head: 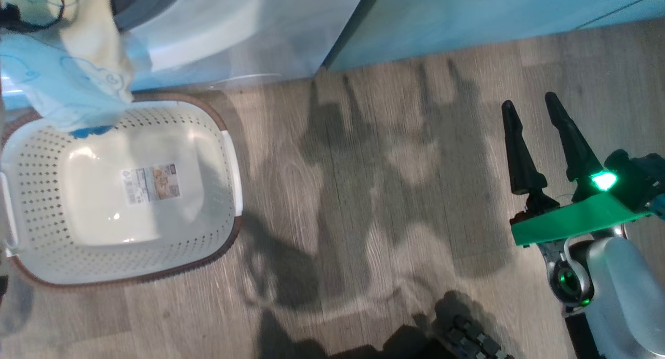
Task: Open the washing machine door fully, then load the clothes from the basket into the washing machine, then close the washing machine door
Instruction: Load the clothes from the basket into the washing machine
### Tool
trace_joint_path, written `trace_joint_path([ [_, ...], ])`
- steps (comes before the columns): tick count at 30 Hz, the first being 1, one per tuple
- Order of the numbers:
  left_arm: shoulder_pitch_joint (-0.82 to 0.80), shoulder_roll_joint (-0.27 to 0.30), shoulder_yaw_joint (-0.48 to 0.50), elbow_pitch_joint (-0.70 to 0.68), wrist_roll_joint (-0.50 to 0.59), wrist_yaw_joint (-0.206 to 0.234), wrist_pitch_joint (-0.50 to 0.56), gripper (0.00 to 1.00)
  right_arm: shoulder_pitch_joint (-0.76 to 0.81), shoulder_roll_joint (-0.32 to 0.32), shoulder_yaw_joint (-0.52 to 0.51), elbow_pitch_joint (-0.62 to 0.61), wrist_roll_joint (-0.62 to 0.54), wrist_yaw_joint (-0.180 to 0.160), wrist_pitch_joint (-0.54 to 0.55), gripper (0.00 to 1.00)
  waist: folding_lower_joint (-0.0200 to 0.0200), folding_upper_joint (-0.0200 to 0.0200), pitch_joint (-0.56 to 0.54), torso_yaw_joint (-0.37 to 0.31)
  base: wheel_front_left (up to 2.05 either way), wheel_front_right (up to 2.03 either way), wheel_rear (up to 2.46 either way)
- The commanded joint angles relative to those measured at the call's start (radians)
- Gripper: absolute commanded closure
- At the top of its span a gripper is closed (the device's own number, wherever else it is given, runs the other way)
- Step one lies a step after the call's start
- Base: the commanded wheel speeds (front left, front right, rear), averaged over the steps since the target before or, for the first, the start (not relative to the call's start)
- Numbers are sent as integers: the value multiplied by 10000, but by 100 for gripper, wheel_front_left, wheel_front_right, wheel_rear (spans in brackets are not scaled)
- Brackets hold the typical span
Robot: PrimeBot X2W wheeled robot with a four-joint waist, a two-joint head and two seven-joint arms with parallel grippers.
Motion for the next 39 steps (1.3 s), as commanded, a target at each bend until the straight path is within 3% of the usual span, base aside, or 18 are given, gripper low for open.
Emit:
trace_joint_path([
  [1, -46, 325, -49, -195, -95, -10, -46, 0, 310, 6, 74, -219, 22, -29, -65, 0, 0, 0, -192, 74, 0, 0, 0],
  [17, 3620, -20, -939, -1912, -1419, -12, -50, 0, 1241, -132, -65, 44, -25, -29, -65, 0, 0, 0, -2172, 538, 0, 0, 0],
  [28, 7312, -293, 122, -4316, -1684, 90, -50, 0, 1928, -226, -71, 106, 60, -29, -65, 0, 0, 0, -3393, 793, 0, 0, 0],
  [39, 10852, -1174, 1443, -7147, -1572, 378, -51, 0, 2334, -210, -194, 16, 116, -29, -65, 0, 0, 0, -3758, 851, 0, 0, 0],
])
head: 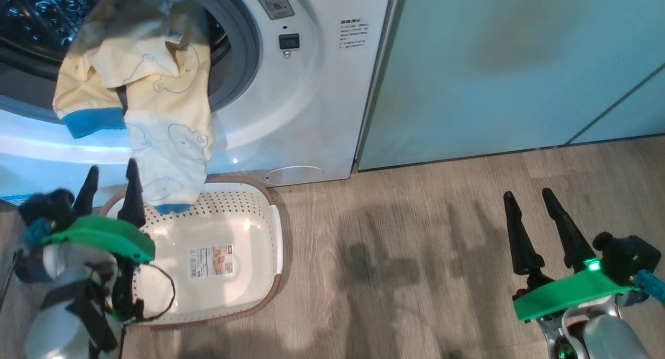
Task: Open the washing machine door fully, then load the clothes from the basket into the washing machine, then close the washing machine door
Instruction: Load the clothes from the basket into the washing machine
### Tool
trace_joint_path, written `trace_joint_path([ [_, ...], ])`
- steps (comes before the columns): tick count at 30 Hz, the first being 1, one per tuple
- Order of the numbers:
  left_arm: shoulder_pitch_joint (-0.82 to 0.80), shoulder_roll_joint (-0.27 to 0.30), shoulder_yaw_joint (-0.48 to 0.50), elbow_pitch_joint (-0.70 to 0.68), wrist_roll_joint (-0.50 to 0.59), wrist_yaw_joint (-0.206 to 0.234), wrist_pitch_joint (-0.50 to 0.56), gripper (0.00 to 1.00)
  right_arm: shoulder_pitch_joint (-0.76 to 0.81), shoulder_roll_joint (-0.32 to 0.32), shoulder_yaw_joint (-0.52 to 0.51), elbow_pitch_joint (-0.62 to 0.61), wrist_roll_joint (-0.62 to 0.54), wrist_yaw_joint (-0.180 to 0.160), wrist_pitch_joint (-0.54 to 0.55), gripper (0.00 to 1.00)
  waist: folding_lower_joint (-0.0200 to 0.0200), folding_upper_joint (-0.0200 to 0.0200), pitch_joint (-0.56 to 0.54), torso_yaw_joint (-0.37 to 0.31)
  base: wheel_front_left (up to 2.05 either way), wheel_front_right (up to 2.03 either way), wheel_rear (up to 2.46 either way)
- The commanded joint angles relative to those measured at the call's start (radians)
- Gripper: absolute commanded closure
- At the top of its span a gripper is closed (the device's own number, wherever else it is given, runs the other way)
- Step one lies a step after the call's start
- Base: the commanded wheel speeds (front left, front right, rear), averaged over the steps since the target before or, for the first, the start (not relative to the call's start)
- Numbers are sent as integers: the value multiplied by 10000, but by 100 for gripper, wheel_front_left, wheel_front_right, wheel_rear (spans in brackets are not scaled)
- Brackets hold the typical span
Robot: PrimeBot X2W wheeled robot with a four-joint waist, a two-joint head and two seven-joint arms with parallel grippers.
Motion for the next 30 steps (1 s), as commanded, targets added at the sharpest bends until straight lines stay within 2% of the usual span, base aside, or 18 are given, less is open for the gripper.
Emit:
trace_joint_path([
  [1, 11, 163, 497, -564, 86, 109, -53, 0, 54, -113, 106, -322, 87, -29, -67, 0, 1, -1, 10, 38, 0, 0, 0],
  [17, 1412, -610, 1240, -1750, 562, -161, -53, 0, -47, -51, 53, -336, 94, -29, -67, 0, 1, -1, 210, 117, 0, 0, 0],
  [30, 1633, -808, 1530, -1832, 806, -273, -53, 0, -38, -45, -9, -315, 118, -29, -67, 0, 1, -1, 158, 114, 0, 0, 0],
])
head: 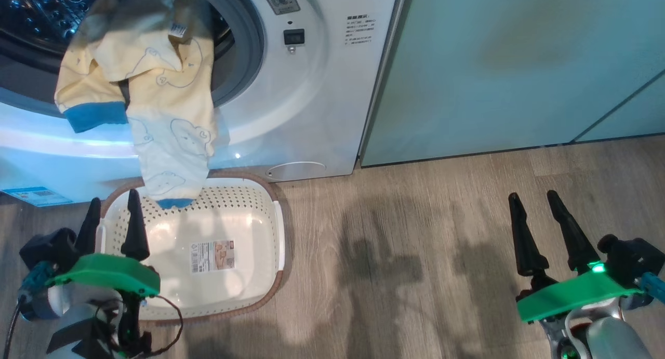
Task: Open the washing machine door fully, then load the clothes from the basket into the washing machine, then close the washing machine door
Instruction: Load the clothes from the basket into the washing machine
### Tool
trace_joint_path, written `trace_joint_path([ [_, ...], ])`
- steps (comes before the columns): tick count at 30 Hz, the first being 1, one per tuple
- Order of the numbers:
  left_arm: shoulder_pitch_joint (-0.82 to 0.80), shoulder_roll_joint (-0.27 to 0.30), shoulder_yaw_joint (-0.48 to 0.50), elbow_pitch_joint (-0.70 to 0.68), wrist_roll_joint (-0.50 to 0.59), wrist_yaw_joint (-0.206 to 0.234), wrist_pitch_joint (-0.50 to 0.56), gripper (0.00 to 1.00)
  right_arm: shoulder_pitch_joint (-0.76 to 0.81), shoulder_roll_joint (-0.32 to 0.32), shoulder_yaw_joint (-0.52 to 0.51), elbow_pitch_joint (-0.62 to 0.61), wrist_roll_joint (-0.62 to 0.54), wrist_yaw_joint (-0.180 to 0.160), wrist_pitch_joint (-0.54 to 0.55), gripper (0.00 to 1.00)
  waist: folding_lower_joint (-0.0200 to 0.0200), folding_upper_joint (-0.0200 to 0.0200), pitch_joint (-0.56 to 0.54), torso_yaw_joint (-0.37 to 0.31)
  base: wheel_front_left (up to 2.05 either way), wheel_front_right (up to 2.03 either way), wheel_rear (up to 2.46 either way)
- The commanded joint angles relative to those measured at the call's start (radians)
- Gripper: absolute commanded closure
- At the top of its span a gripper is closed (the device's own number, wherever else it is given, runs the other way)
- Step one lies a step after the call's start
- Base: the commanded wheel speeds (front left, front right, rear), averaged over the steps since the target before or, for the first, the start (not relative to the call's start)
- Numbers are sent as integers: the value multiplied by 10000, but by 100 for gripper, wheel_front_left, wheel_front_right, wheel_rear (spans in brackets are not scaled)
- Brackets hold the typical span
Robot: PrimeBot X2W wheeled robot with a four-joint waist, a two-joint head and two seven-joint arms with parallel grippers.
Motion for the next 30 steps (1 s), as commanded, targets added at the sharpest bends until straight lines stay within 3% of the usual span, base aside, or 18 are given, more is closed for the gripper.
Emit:
trace_joint_path([
  [1, 36, 176, 331, -279, 139, 5, -53, 0, -116, -52, 129, -300, 49, -29, -67, 0, 1, -1, -25, 10, 0, 0, 0],
  [9, -264, 215, -510, 330, 406, -11, -53, 0, -142, -52, 166, -317, 44, -29, -67, 0, 1, -1, 12, 6, 0, 0, 0],
  [18, -1695, 160, -1507, 2132, 866, -14, -53, 0, -294, -69, 243, -392, 46, -29, -67, 0, 1, -1, 477, -318, 0, 0, 0],
  [30, -4183, 154, -1464, 4617, 848, 298, -53, 0, -592, -6, 263, -527, -1, -29, -67, 0, 1, -1, 1509, -704, 0, 0, 0],
])
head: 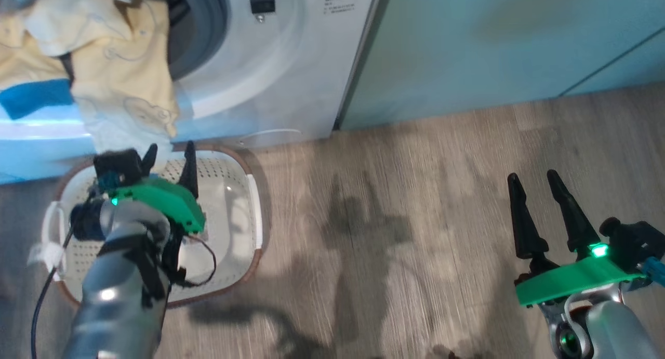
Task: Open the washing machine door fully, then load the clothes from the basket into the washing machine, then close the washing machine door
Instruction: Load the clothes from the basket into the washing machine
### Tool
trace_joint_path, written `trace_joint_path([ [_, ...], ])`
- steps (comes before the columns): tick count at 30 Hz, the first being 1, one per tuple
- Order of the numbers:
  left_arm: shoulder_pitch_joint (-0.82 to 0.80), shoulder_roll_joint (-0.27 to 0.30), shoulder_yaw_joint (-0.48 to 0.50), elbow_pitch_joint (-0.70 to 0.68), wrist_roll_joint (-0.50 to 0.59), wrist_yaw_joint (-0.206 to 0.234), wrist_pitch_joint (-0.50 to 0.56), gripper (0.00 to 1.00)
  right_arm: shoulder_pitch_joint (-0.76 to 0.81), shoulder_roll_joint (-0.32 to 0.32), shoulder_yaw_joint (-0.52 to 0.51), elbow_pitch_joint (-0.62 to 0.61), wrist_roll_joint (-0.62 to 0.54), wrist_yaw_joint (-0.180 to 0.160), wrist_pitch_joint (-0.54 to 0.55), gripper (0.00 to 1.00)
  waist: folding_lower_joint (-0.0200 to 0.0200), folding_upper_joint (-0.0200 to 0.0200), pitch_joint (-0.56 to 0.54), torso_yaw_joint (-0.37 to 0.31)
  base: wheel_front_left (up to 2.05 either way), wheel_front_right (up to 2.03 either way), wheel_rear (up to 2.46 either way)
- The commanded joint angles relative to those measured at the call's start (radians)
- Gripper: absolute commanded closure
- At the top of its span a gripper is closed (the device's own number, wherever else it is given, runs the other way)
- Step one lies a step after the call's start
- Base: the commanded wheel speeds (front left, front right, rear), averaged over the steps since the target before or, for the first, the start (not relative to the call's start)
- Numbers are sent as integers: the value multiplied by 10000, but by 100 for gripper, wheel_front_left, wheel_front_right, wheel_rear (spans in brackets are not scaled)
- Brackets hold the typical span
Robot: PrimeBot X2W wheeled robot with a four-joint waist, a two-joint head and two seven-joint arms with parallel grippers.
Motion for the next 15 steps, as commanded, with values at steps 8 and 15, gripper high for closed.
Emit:
trace_joint_path([
  [8, -1347, 448, 918, 855, -393, 626, -61, 0, -366, 10, 209, -358, -23, -29, -67, 0, -1, 0, 745, -187, 0, 0, 0],
  [15, -1926, 636, 1612, 844, -748, 809, -61, 0, -539, 38, 220, -378, -50, -29, -67, 0, -1, 0, 1137, -95, 0, 0, 0],
])
